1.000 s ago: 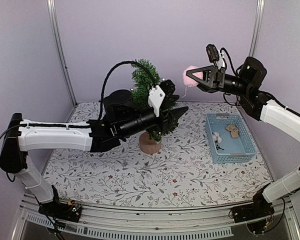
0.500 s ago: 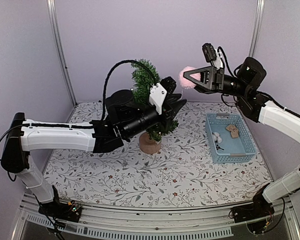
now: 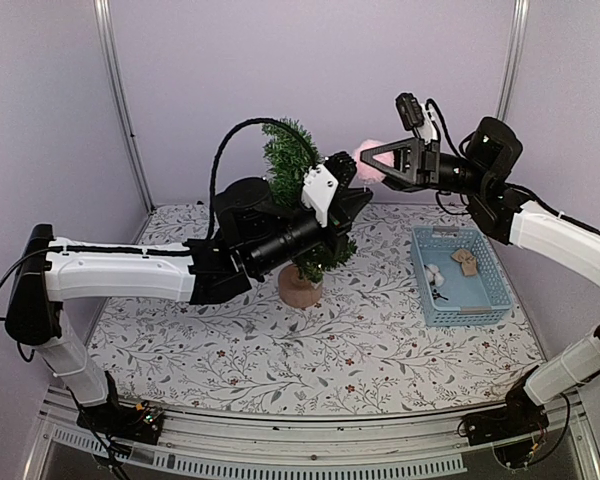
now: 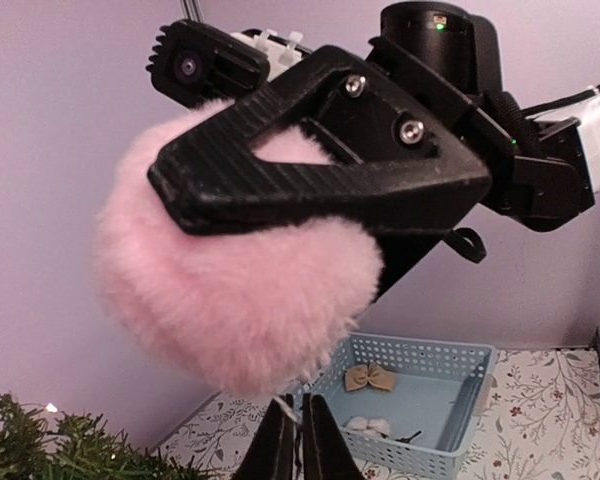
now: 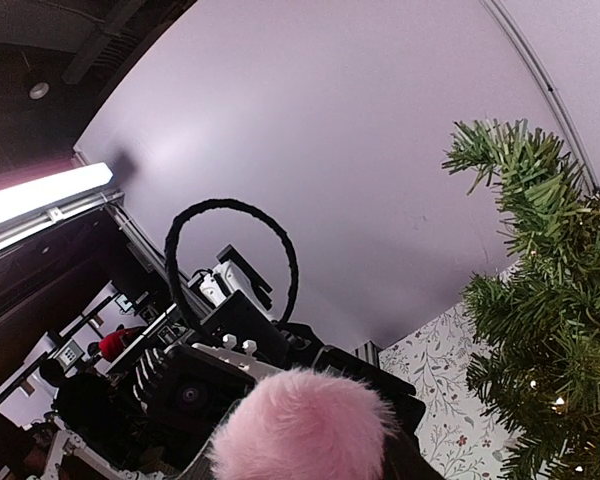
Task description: Decorate the small christmas tree
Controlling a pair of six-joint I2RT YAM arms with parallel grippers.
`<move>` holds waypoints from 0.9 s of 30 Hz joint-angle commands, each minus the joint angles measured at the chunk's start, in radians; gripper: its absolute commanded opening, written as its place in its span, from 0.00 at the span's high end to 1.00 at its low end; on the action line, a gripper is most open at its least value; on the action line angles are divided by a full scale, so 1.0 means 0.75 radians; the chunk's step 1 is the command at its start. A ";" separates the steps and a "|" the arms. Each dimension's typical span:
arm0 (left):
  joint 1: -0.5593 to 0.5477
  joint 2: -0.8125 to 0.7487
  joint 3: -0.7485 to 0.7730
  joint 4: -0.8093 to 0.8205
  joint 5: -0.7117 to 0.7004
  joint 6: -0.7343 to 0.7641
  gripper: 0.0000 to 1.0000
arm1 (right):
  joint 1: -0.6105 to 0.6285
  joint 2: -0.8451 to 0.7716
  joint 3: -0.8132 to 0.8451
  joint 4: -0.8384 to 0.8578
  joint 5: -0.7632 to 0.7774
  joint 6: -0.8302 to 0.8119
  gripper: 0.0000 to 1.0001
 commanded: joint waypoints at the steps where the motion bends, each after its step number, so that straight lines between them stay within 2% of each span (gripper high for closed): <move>1: -0.016 -0.009 0.012 0.018 -0.030 0.007 0.97 | 0.003 0.007 0.026 0.035 -0.008 0.000 0.65; 2: -0.016 -0.014 0.003 0.014 -0.037 0.004 1.00 | 0.002 0.005 0.019 0.036 0.001 -0.003 0.65; 6: -0.016 -0.045 -0.026 -0.010 -0.072 -0.021 1.00 | -0.019 -0.013 -0.024 0.051 0.025 0.002 0.62; 14: -0.014 -0.099 0.047 -0.210 -0.031 -0.088 1.00 | -0.074 -0.070 -0.174 0.070 0.024 0.024 0.38; 19: -0.012 -0.110 0.148 -0.463 0.066 -0.106 1.00 | -0.077 -0.087 -0.252 0.056 -0.025 0.007 0.28; 22: -0.010 -0.118 0.195 -0.602 0.101 -0.105 1.00 | -0.077 -0.102 -0.290 0.023 -0.064 -0.021 0.22; 25: -0.006 -0.153 0.184 -0.663 0.104 -0.117 1.00 | -0.076 -0.131 -0.308 -0.045 -0.085 -0.103 0.13; 27: -0.006 -0.178 0.172 -0.688 0.100 -0.122 1.00 | -0.077 -0.156 -0.321 -0.088 -0.090 -0.173 0.11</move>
